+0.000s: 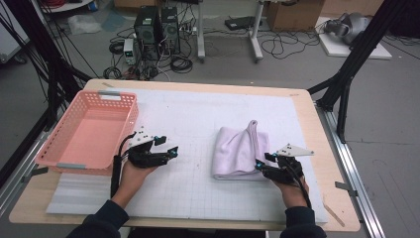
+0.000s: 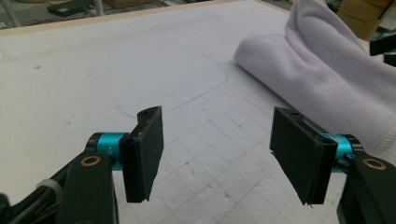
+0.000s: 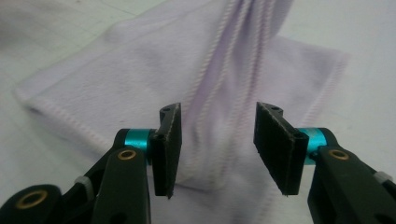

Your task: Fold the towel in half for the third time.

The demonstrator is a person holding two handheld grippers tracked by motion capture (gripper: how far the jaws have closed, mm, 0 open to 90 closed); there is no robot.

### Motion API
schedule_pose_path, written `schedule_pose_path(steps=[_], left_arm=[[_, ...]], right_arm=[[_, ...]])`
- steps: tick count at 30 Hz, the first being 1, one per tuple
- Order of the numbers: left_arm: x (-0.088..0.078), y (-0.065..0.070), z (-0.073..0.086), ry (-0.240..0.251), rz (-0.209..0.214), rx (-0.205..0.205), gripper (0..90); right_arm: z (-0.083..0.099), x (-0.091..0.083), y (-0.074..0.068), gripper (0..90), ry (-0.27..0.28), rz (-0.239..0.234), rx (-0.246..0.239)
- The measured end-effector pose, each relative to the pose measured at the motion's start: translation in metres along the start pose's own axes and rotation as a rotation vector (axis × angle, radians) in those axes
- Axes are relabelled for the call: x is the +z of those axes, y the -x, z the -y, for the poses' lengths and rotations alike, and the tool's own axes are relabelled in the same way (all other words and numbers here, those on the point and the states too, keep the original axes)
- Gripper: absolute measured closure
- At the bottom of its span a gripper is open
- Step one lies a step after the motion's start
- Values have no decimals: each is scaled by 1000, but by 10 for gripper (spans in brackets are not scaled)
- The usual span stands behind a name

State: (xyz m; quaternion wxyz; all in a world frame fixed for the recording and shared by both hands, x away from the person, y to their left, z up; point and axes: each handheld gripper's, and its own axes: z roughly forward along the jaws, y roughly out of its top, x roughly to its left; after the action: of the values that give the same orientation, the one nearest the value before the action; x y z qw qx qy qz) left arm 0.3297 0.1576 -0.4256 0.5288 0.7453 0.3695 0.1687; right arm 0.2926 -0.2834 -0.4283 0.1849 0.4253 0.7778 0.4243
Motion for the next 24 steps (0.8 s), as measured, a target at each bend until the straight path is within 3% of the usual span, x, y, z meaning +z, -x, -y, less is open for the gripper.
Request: schedule_pose_path(steps=[2,4,5,8,10,13,16,17,20,22,24], left_arm=[[-2,-3,0,4,-8,-9,353],[-3,-4,1,-3,-14,-11,352],[-4,-4,3,-1,-17,-8,353],[-2,-5,9,-32,-17,-16,363],[-3,-6,10,-39,-22,-17,364],[-5,-7,10,-37,-33,-19,365],[-6,-8,11,-47,-34,-20,364],[-6,-8,11,-50,-38,-18,364],[-7,-9,12,-46,-41,-21,364],[-8,-10,12,-46,-40,-25,364],[-7,-10,12,-53,-33,-29,371]], right_arm=[[3,5,-4,587,-41,-7,-21],[5,8,-6,776,-70,-23,-26],[5,7,-7,826,-74,-11,-34],[1,-3,-9,845,-51,20,-41],[0,-16,-6,845,-44,69,-24],[5,-30,-4,841,-75,151,-28],[14,-30,-3,739,-97,143,10],[15,-30,-4,712,-88,147,19],[7,-37,-5,548,10,174,35],[3,-39,-7,520,73,177,41],[3,-33,-9,535,76,149,51]])
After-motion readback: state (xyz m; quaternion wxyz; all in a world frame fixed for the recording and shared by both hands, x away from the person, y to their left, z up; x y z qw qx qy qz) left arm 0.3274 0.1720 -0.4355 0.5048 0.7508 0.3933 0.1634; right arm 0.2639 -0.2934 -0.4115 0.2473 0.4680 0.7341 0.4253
